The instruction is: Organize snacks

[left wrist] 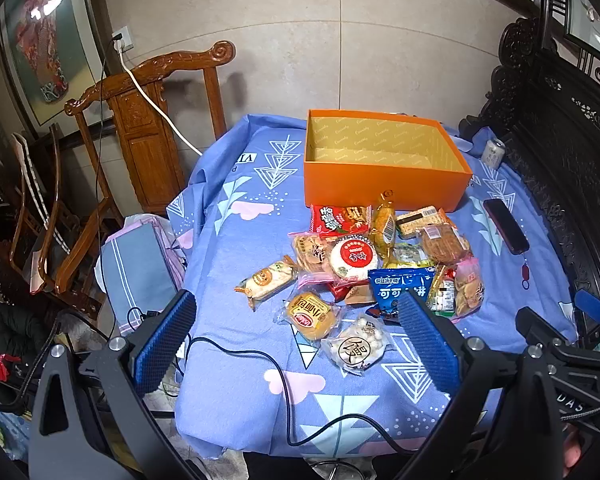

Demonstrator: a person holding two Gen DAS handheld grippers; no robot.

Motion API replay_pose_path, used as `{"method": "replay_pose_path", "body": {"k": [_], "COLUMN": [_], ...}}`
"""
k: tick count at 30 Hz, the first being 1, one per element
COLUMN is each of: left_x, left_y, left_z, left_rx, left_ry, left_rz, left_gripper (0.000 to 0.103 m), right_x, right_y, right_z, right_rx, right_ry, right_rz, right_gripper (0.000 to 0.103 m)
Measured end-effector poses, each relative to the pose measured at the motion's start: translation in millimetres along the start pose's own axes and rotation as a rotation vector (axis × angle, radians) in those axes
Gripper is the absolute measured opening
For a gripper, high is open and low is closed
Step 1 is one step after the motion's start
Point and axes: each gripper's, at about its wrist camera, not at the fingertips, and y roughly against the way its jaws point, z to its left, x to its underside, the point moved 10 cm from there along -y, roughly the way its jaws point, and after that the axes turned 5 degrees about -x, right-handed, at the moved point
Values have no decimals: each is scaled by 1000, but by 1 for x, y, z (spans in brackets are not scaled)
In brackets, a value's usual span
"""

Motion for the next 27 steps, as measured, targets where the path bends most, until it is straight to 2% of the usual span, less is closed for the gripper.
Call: {"method": "replay_pose_path", "body": {"k": [5, 13, 19, 22, 25, 27], "left_x": [0, -3, 4, 7, 13, 14], "left_y": [-1, -28, -66, -85, -103, -113], "left_z": [0, -6, 10, 16, 25, 30], "left_rx": [0, 17, 25, 39, 37, 32], "left_ry": [-2, 3, 26, 27, 28, 32], "left_rz": [1, 2, 8, 14, 23, 32], "left_gripper": [99, 99, 99, 99, 99, 99], "right_x": [0, -6, -1, 3, 9, 9], "right_y": [0, -10, -40, -65, -89, -106], "right_z": [0, -2, -18, -24, -15, -4], "right_rx": [0, -6, 19, -17, -162, -225], "right_ry": [0, 12, 82, 120, 135, 141], "right_rz": [3, 1, 3, 6, 19, 30], "right_gripper": [100, 100, 100, 100, 100, 100]}}
